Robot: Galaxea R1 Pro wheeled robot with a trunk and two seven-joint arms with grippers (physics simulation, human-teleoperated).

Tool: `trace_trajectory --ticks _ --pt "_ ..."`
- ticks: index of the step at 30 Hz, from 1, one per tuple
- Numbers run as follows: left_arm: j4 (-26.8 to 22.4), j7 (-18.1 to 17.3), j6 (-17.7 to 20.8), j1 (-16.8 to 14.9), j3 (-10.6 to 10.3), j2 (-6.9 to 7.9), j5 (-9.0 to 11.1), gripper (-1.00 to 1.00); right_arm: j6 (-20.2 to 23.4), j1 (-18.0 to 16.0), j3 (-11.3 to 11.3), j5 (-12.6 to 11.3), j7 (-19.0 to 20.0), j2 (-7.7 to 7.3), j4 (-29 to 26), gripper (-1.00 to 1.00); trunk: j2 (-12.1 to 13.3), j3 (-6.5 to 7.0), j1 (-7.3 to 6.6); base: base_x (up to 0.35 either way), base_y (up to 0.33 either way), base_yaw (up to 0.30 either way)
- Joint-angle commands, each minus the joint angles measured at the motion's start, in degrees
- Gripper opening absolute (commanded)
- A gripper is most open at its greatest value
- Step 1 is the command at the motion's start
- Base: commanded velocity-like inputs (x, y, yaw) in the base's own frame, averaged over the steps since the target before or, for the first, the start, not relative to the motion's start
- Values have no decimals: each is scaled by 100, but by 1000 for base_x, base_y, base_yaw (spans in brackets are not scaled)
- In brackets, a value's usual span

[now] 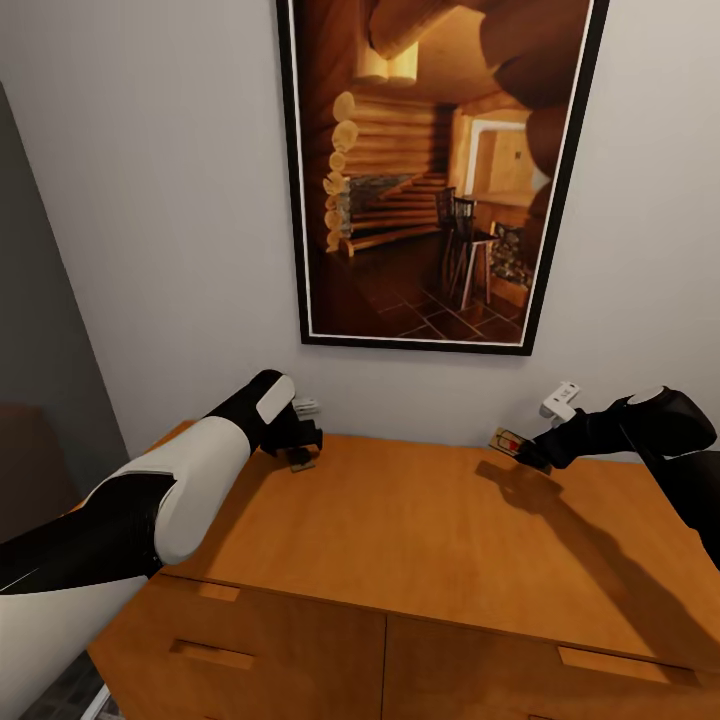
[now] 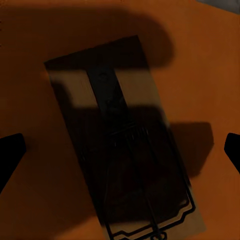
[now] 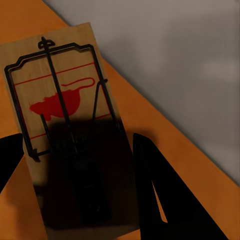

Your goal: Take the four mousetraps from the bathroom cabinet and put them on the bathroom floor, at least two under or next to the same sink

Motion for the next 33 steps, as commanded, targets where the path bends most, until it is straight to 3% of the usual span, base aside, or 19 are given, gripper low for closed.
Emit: trace_trajectory --ticks 1,33 --pt "164 57 8 2 34 -4 60 100 42 -7 8 46 46 -3 -6 -100 -2 -8 1 0 0 0" --pt "273 67 9 2 34 -4 14 100 42 -7 7 49 47 -11 -6 -100 -2 -8 1 0 0 0"
